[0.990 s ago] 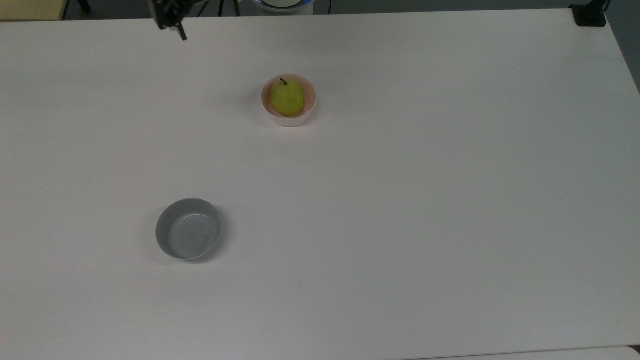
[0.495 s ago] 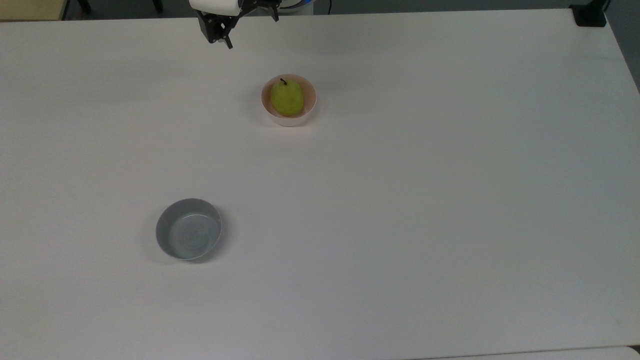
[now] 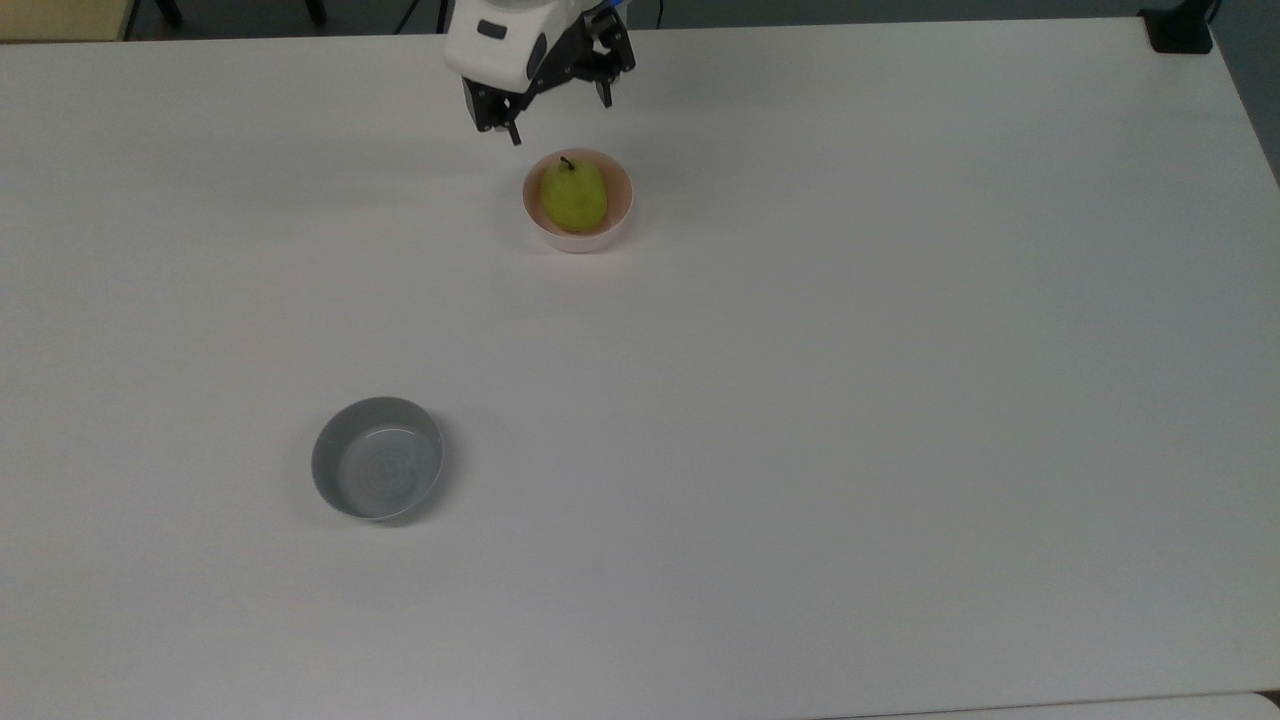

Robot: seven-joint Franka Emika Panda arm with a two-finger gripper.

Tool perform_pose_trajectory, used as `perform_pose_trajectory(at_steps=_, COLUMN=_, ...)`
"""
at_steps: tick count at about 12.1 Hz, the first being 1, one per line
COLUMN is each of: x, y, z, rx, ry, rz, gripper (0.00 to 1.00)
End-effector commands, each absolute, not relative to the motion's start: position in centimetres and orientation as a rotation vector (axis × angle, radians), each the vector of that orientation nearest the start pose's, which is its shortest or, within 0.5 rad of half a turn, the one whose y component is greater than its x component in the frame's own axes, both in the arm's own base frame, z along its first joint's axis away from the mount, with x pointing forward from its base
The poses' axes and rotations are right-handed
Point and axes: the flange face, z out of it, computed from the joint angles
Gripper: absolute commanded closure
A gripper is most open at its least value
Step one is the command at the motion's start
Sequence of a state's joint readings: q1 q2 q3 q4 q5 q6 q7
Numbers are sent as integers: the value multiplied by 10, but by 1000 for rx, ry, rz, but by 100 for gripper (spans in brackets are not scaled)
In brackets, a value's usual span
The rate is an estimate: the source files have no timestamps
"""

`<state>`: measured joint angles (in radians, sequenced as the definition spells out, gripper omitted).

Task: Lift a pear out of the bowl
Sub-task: 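Lower the gripper around the pear and close on it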

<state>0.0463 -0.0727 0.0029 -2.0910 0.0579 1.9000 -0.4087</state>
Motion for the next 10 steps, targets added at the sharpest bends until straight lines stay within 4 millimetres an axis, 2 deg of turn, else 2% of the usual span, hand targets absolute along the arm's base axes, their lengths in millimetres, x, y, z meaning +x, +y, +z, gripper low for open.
perform_pose_trajectory(at_steps=1, x=498, y=35, z=411, rx=-3003, ry=-612, rz=113, gripper=0)
perform_pose_trajectory(at_steps=3, x=504, y=38, z=388, rx=-3004, ry=-619, rz=126, gripper=0)
perform_pose_trajectory(at_steps=5, x=507, y=37, z=375, rx=-3006, ry=-621, rz=141, gripper=0)
perform_pose_trajectory(at_steps=6, x=508, y=38, z=369, rx=-3006, ry=-622, rz=153, gripper=4)
perform_pose_trajectory(at_steps=7, x=510, y=37, z=365, rx=-3008, ry=-617, rz=151, gripper=21)
perform_pose_trajectory(at_steps=9, x=512, y=43, z=360, rx=-3029, ry=-545, rz=129, gripper=71)
perform_pose_trajectory(at_steps=10, x=513, y=46, z=359, rx=-3032, ry=-544, rz=111, gripper=99)
